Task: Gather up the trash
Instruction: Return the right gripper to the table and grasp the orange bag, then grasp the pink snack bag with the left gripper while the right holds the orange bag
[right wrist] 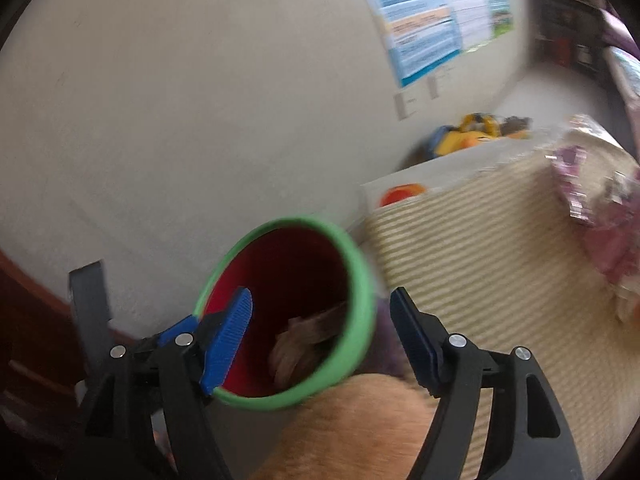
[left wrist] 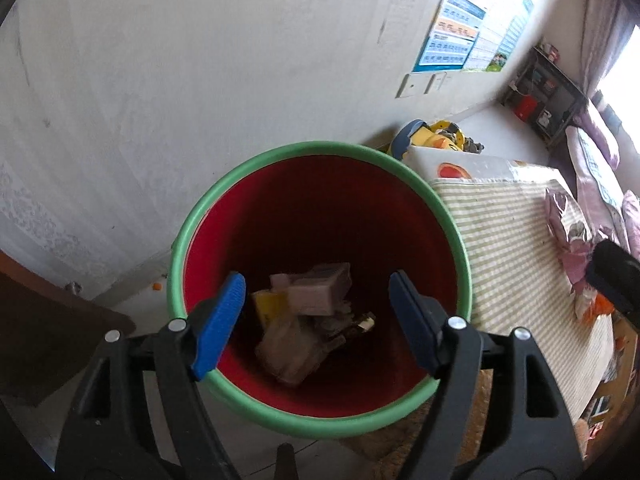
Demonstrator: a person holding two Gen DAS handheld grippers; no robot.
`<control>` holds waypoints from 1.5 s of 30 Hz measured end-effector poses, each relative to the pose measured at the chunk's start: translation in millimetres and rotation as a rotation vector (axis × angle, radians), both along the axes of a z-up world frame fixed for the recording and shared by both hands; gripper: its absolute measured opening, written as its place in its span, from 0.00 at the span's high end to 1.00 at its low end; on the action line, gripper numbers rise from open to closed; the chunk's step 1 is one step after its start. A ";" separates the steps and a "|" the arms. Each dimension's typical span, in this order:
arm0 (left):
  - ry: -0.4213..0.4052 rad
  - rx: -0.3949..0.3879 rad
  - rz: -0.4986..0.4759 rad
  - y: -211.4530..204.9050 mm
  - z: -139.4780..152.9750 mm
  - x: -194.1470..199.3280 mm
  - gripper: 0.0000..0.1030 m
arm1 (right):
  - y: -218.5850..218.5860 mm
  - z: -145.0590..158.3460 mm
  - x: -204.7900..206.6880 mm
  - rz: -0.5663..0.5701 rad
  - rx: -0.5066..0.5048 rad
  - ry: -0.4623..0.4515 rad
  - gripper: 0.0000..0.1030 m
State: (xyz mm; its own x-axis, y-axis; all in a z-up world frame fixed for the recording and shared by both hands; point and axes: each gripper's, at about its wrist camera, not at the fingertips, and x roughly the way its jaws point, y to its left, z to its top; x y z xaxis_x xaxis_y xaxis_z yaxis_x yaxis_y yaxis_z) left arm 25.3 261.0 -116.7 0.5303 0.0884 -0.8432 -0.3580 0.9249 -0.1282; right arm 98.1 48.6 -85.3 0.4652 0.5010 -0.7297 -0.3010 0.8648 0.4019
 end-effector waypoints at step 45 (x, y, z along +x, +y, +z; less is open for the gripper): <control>-0.106 0.075 -0.628 -324.6 36.6 88.0 0.28 | -341.7 -61.6 -27.7 -0.685 0.221 0.128 0.73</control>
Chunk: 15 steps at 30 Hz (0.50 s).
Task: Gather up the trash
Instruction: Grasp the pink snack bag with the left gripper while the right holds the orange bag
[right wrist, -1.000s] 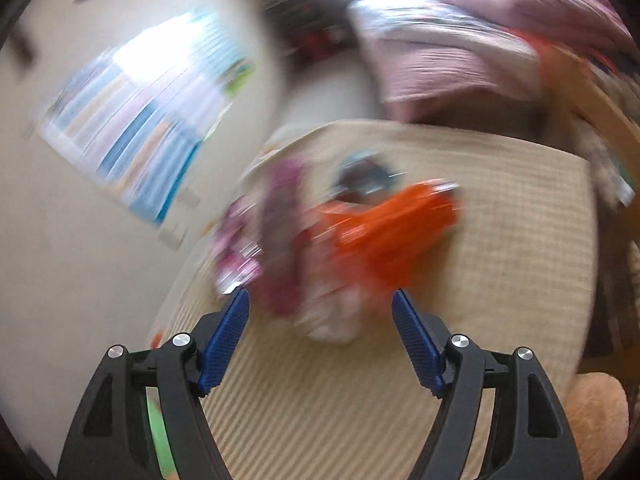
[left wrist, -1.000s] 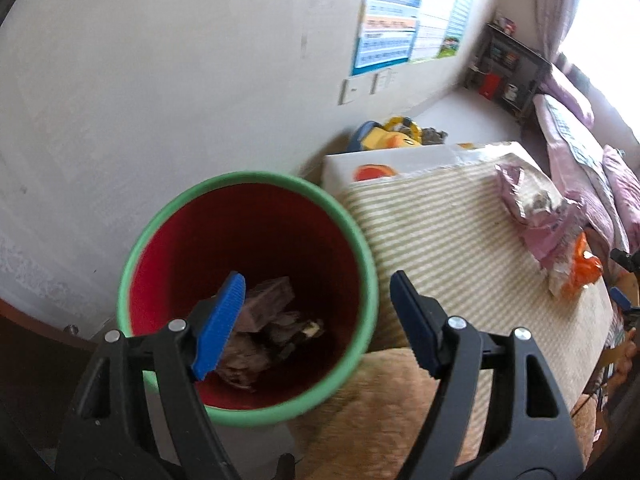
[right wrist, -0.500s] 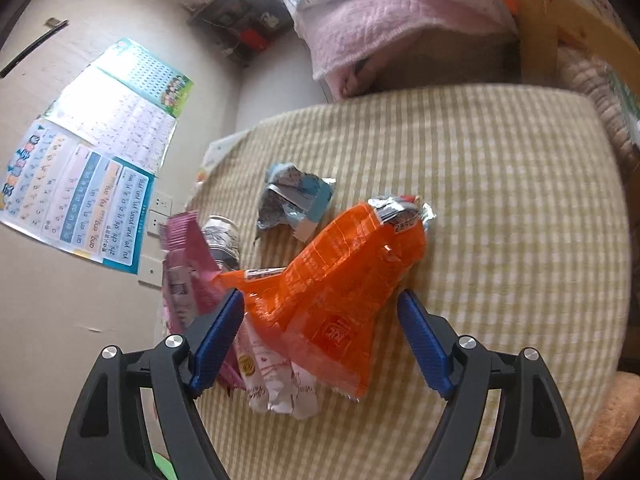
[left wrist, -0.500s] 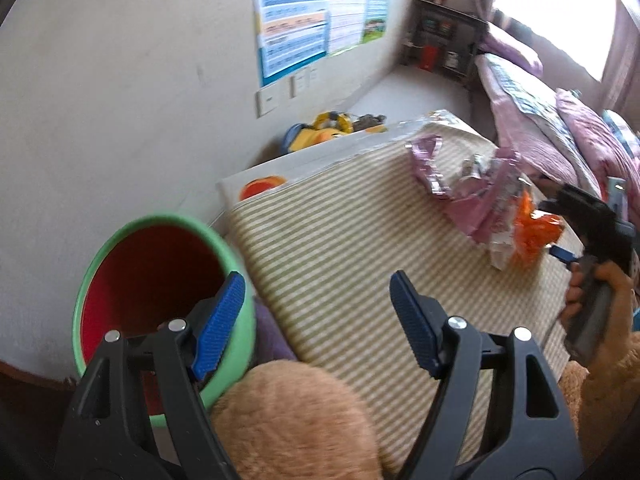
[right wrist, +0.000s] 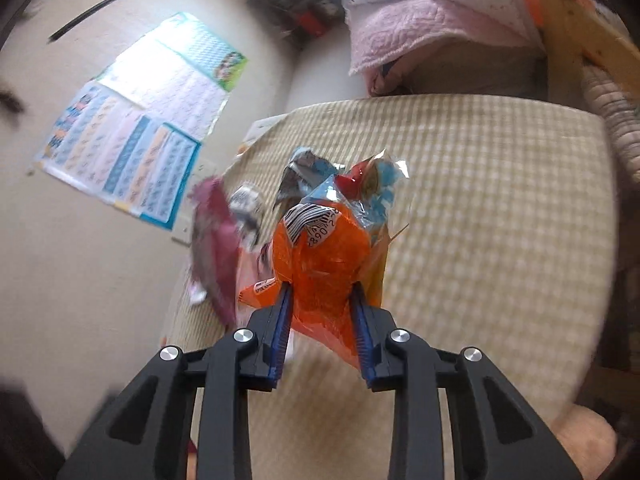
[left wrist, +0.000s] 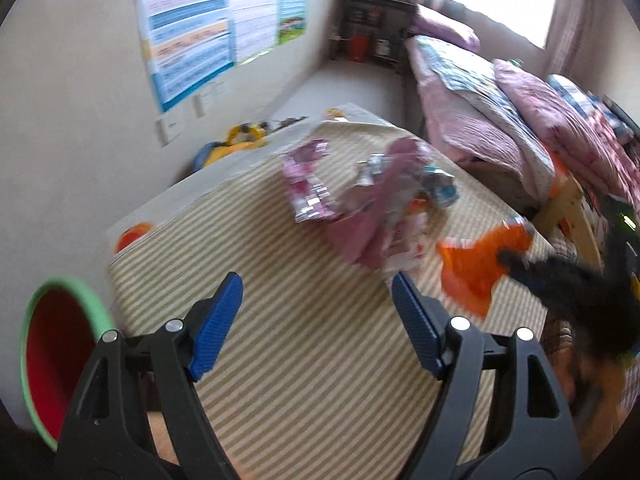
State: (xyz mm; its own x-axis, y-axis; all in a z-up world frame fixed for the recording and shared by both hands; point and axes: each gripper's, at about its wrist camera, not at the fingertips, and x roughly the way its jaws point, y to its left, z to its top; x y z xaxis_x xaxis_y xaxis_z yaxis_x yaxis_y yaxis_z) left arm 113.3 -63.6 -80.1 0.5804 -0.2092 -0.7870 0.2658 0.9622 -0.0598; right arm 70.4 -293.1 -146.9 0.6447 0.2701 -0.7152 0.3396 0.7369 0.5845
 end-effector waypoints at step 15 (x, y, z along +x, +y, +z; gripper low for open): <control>0.175 0.067 -0.007 -89.2 -67.4 112.6 0.55 | 17.4 -13.4 -44.9 0.063 -0.033 -0.044 0.73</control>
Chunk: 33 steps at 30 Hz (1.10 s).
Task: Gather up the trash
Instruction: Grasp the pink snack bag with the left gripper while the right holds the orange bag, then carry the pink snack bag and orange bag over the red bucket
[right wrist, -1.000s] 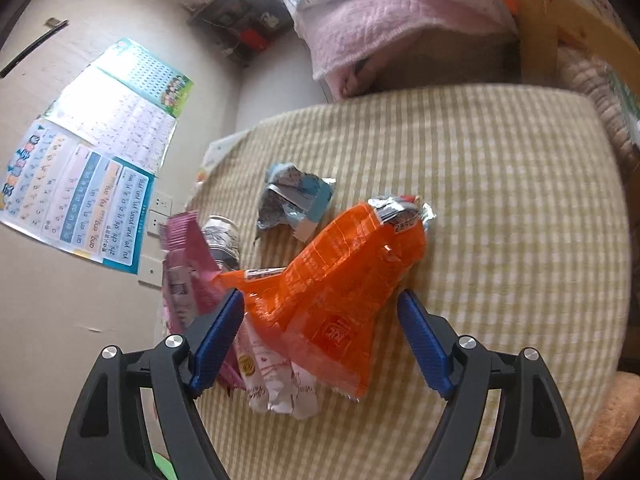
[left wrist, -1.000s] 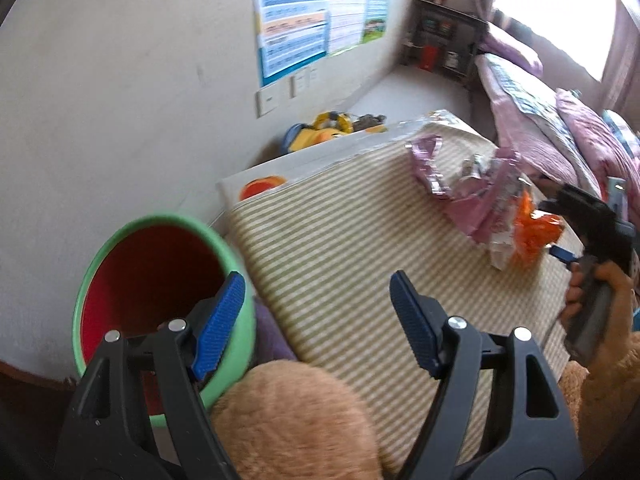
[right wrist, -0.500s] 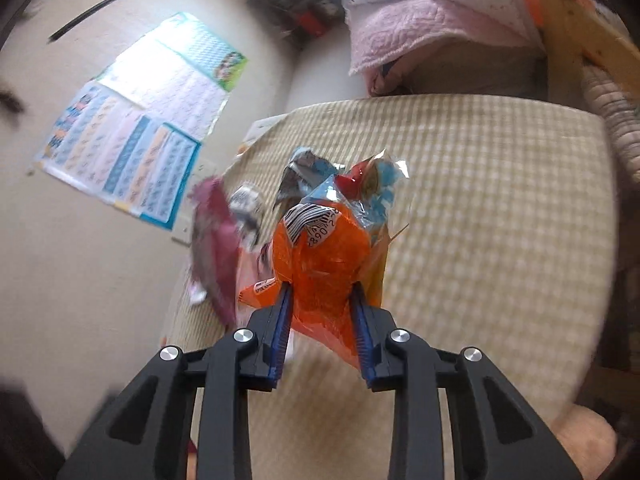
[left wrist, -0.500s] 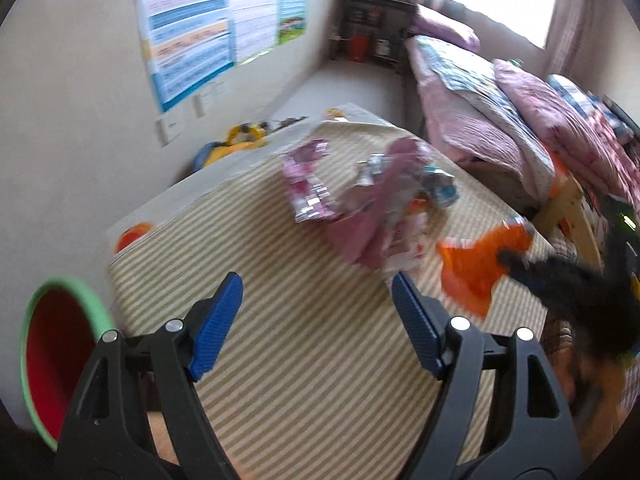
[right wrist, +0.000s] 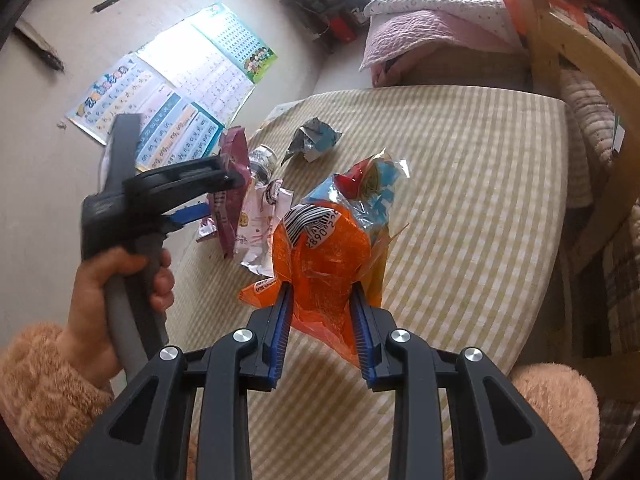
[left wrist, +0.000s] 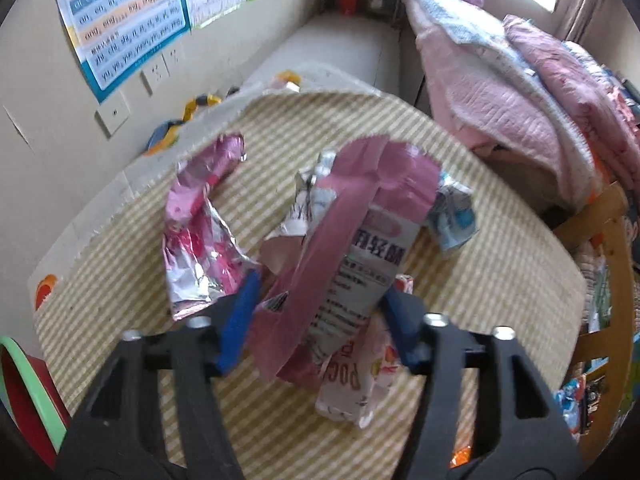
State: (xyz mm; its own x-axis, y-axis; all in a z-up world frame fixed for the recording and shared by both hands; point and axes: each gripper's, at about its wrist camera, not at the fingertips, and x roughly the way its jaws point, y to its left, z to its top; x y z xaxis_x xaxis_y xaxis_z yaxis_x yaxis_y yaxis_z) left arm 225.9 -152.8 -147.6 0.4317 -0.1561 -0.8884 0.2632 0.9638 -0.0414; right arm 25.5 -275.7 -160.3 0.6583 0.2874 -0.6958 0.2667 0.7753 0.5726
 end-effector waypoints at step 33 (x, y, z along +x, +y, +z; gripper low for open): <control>-0.028 -0.088 0.104 142.7 58.8 -170.1 0.65 | 59.0 55.4 -15.3 0.126 -0.068 -0.099 0.73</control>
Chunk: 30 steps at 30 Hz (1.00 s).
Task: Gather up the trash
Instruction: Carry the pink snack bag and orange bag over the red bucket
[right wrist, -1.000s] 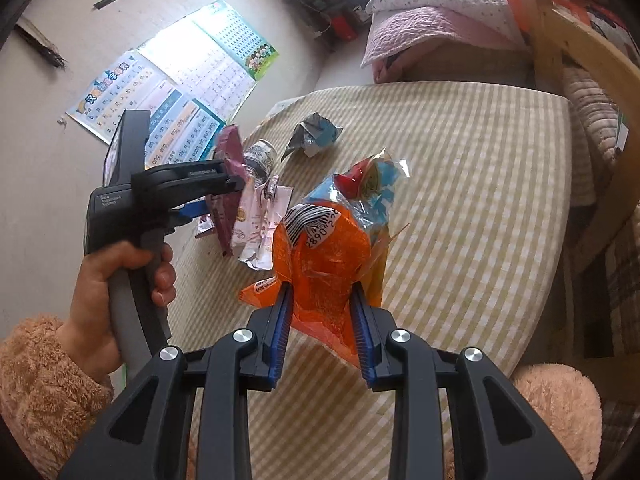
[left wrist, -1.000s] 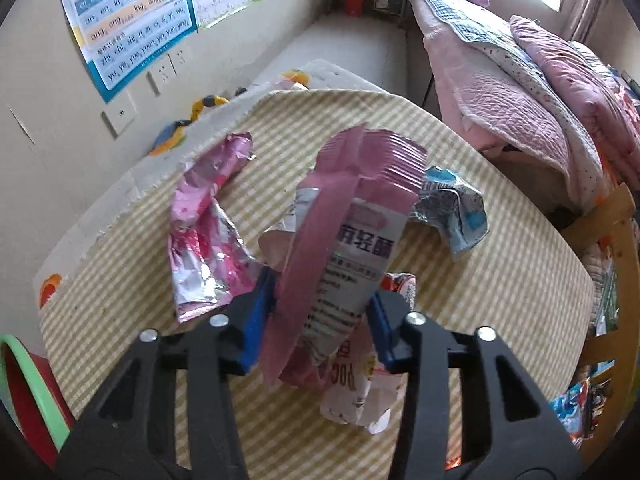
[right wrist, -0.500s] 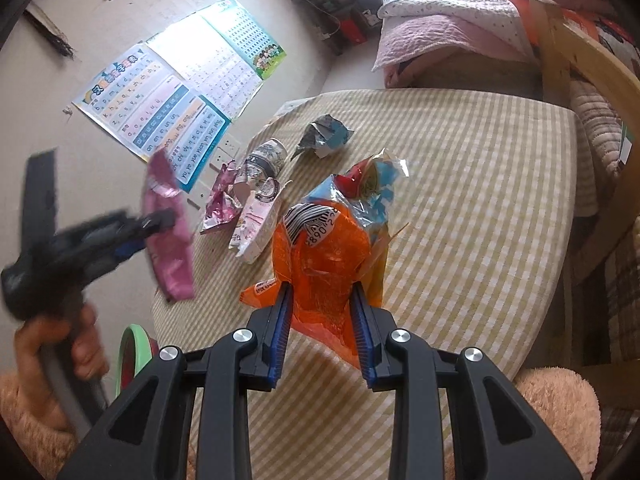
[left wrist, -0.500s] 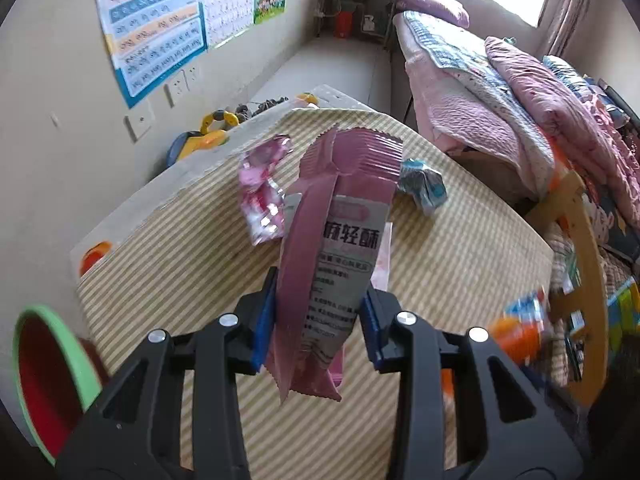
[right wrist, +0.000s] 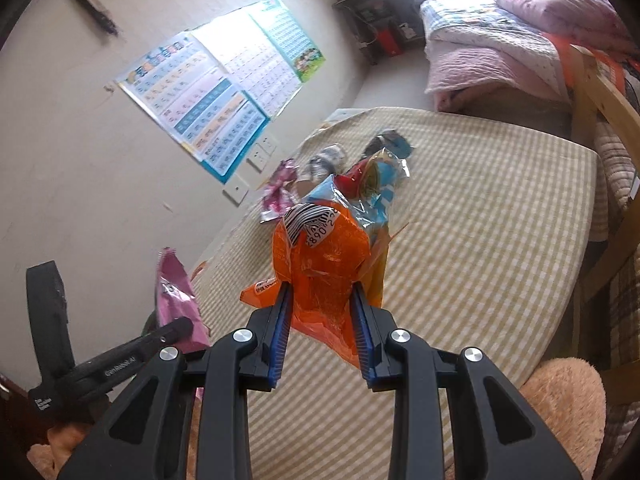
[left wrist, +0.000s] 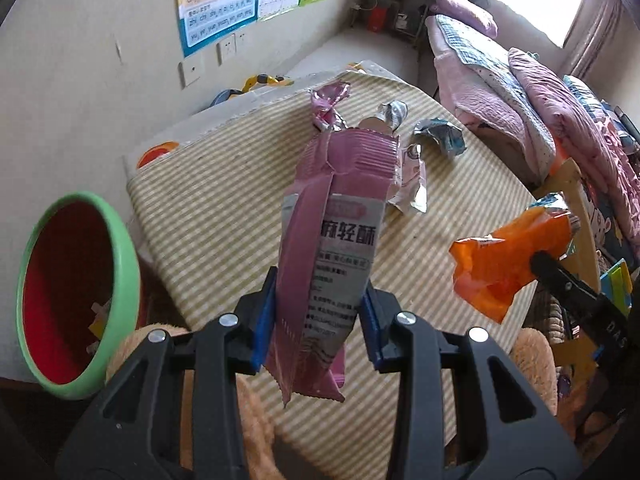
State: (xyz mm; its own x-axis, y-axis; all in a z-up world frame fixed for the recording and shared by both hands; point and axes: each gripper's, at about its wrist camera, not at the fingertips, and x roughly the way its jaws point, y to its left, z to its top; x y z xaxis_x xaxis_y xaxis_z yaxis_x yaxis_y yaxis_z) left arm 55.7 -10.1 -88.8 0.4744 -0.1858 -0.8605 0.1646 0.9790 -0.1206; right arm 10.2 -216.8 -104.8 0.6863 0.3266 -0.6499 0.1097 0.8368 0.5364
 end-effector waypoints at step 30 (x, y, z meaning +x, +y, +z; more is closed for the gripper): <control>-0.074 -0.012 0.054 40.1 21.8 -16.4 0.66 | 64.1 32.1 -4.3 0.150 -0.071 -0.050 0.73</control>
